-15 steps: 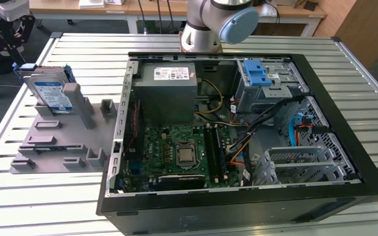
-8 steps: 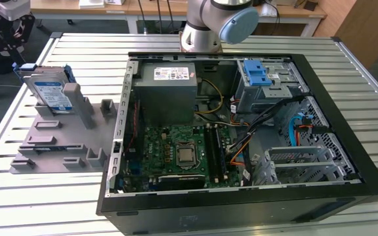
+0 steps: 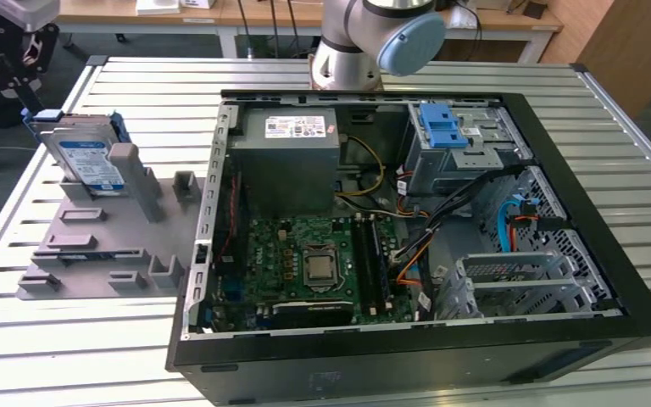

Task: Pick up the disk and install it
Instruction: 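Pick up the disk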

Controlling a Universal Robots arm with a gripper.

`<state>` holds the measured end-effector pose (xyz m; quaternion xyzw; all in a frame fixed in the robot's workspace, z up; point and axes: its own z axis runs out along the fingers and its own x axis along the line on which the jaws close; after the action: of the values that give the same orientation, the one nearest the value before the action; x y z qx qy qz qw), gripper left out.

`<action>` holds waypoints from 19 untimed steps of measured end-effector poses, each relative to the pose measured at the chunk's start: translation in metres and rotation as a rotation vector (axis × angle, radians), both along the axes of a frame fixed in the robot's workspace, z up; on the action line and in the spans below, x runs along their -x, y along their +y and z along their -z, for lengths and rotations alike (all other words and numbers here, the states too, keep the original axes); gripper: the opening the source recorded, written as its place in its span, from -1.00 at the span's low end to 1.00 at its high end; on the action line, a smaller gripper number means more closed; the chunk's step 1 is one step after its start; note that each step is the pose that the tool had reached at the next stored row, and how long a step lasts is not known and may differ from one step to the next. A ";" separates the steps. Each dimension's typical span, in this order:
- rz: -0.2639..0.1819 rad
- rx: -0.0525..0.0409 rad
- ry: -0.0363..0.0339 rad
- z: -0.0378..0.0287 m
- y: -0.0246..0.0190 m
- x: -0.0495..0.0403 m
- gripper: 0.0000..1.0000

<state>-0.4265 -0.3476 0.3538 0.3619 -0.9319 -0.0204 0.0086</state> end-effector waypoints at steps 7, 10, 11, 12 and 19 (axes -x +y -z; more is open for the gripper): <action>-0.123 0.0001 -0.0003 0.0007 0.0000 0.0000 -0.79; -0.176 0.0000 -0.0004 0.0009 0.0000 0.0000 -0.79; -0.195 0.0000 -0.0004 0.0009 0.0000 0.0000 -0.79; -0.211 0.0000 -0.0005 0.0009 0.0000 0.0000 -0.79; -0.323 0.0000 -0.0004 0.0009 0.0000 0.0000 -0.79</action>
<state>-0.4265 -0.3476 0.3529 0.5070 -0.8616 -0.0187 0.0116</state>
